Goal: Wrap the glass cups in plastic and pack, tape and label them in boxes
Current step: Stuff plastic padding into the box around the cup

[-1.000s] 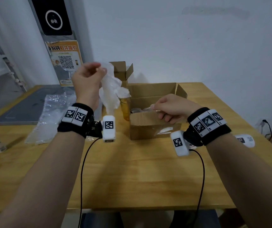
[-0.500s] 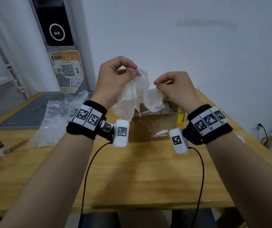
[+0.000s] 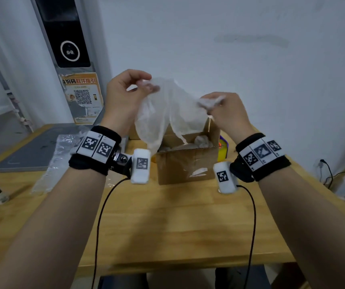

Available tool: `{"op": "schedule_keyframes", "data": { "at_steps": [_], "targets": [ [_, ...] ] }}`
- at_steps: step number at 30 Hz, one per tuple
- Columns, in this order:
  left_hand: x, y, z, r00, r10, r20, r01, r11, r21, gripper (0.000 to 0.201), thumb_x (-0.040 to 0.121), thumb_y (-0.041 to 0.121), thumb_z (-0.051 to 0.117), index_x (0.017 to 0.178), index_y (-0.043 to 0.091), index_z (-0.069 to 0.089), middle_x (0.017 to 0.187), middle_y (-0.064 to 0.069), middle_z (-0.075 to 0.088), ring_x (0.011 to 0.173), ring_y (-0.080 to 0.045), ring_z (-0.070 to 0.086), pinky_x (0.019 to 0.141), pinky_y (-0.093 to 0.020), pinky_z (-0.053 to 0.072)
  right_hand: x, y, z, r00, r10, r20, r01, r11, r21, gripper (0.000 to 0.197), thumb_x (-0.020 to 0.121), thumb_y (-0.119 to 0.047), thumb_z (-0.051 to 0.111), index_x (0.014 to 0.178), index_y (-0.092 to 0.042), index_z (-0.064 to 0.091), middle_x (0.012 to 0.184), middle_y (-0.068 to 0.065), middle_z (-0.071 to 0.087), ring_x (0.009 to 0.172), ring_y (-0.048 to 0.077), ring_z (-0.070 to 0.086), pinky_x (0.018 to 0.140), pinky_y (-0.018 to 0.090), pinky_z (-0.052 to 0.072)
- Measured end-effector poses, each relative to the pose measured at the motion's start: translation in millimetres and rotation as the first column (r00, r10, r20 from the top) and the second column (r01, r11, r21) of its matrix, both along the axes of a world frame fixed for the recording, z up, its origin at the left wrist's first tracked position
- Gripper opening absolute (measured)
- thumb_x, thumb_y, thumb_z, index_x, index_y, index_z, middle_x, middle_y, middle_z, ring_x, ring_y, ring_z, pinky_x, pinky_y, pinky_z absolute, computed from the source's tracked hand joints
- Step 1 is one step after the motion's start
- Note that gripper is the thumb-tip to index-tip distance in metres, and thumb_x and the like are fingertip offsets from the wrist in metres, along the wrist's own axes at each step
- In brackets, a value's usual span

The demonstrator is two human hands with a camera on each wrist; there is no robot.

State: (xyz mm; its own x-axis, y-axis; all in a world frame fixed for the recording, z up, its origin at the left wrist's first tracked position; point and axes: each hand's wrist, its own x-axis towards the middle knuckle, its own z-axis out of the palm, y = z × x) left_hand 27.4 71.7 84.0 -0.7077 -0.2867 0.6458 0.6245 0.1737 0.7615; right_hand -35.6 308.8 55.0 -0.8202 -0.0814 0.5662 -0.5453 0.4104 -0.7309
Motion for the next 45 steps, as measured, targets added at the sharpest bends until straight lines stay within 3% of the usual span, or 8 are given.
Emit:
{"op": "schedule_keyframes", "data": {
  "at_steps": [6,12,16,24,30,34,40,45],
  "targets": [
    [-6.0,-15.8,-7.1,0.926,0.373,0.053,-0.364,0.923,-0.126,0.028,0.088,0.007,0.072,0.107,0.027,0.068,0.093,0.013,0.062,0.083,0.007,0.058,0.088,-0.031,0.056,2.1,12.7,23.5,0.998,0.012,0.063,0.002,0.975,-0.221,0.013,0.100,-0.025,0.063,0.102,-0.022,0.075,0.095,-0.007,0.079,0.058,0.022,0.071,0.046,0.030,0.051],
    [-5.3,5.6,-3.6,0.946,0.207,0.249,-0.116,0.935,-0.335,0.090,0.075,0.039,0.090,0.150,0.034,0.039,0.143,0.004,0.051,0.119,-0.013,0.054,0.099,-0.030,0.046,-1.1,9.0,31.7,0.990,0.074,0.119,-0.035,0.954,-0.297,0.014,0.102,-0.023,0.060,0.107,-0.016,0.071,0.088,0.003,0.080,0.066,0.033,0.074,0.061,0.040,0.063],
    [-30.5,11.7,-19.1,0.949,0.216,0.228,-0.141,0.942,-0.305,0.030,0.087,0.017,0.079,0.109,0.036,0.072,0.106,0.009,0.072,0.107,-0.013,0.066,0.099,-0.043,0.056,-9.3,9.5,18.0,0.976,0.142,0.165,-0.077,0.934,-0.349,0.018,0.106,-0.018,0.048,0.113,-0.017,0.064,0.093,0.008,0.080,0.081,0.034,0.077,0.074,0.044,0.065],
    [-51.4,27.7,-76.5,0.835,0.320,0.447,0.165,0.630,-0.759,0.037,0.096,-0.001,0.060,0.101,0.030,0.079,0.126,0.001,0.072,0.123,-0.016,0.059,0.115,-0.042,0.042,-34.6,7.7,-35.8,0.862,0.058,0.504,-0.317,0.837,0.446,0.044,0.101,-0.011,0.049,0.061,-0.025,0.057,0.067,-0.017,0.058,0.064,0.000,0.052,0.064,0.015,0.038],
    [-53.8,26.9,-86.7,0.588,0.263,0.765,0.574,0.531,-0.623,0.060,0.103,0.065,0.035,0.134,0.019,0.058,0.125,0.008,0.053,0.120,-0.016,0.051,0.098,-0.033,0.036,-45.3,8.5,-54.0,0.795,-0.163,0.584,-0.361,0.647,0.672,0.075,0.100,-0.072,0.024,0.157,-0.028,0.041,0.168,0.002,0.028,0.154,0.027,0.026,0.125,0.048,0.021],
    [-56.8,25.0,-91.0,0.588,0.221,0.778,0.587,0.545,-0.598,0.057,0.111,0.047,0.023,0.144,0.010,0.051,0.148,-0.009,0.052,0.136,-0.029,0.047,0.116,-0.043,0.031,-54.1,5.8,-63.8,0.791,-0.322,0.520,-0.257,0.597,0.760,0.068,0.089,-0.078,0.027,0.135,-0.038,0.057,0.166,0.010,0.027,0.152,0.031,0.025,0.122,0.049,0.026],
    [-71.2,10.2,-105.0,0.674,0.515,0.530,0.439,0.298,-0.848,0.041,0.100,0.037,0.036,0.091,0.017,0.071,0.127,-0.001,0.052,0.131,-0.029,0.040,0.109,-0.050,0.027,-50.8,5.2,-65.3,0.804,-0.345,0.485,-0.234,0.565,0.791,0.036,0.108,-0.032,0.024,0.083,-0.027,0.049,0.108,0.005,0.046,0.117,0.018,0.043,0.113,0.044,0.028],
    [-73.1,7.4,-105.6,0.785,0.535,0.314,0.186,0.279,-0.942,0.021,0.102,0.035,0.059,0.099,0.039,0.079,0.120,0.014,0.071,0.125,-0.023,0.049,0.103,-0.051,0.025,-52.4,-3.6,-66.3,0.962,-0.255,0.098,0.060,0.545,0.836,0.034,0.098,-0.009,0.052,0.100,-0.039,0.069,0.106,-0.009,0.063,0.121,0.025,0.034,0.096,0.045,0.027]
  ]
}}
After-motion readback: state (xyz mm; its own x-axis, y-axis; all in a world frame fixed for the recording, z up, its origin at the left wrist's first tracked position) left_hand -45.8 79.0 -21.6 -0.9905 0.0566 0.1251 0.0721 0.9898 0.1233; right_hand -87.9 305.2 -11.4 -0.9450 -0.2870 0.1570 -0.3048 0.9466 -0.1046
